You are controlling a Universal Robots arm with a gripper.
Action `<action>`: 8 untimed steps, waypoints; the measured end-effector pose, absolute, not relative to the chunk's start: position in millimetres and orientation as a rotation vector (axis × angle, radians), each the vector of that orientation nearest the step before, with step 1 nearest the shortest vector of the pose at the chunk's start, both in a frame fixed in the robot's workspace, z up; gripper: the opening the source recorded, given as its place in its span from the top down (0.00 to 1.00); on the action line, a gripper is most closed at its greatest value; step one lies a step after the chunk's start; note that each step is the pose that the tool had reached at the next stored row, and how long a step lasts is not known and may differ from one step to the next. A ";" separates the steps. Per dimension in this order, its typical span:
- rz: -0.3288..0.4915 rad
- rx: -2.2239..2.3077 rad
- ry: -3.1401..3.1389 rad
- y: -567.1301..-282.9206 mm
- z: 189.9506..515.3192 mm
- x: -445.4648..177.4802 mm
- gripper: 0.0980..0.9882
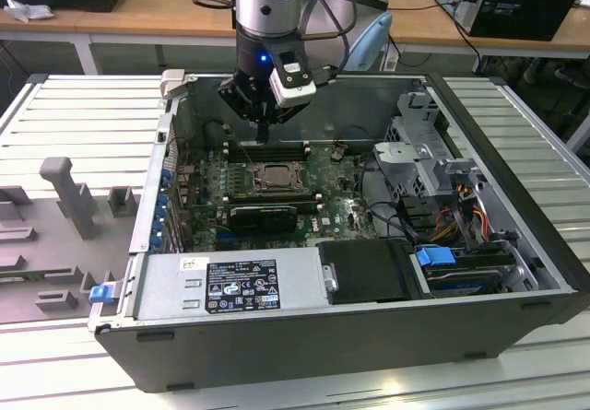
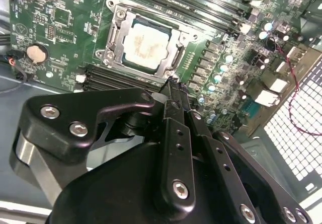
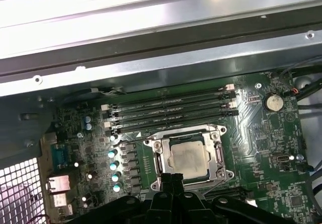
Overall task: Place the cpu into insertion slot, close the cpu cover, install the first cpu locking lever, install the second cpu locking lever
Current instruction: 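Install the first cpu locking lever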
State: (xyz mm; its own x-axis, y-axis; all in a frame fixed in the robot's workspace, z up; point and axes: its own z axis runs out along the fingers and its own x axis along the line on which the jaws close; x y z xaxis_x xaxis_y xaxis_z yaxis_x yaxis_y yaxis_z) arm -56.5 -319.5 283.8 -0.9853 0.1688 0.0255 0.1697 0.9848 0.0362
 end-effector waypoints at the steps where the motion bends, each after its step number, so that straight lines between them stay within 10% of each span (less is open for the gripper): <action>1: -0.059 -0.262 -3.108 -319.5 283.5 -58.3 0.99; 8: -0.060 -0.076 -3.116 -319.5 273.3 -66.4 0.99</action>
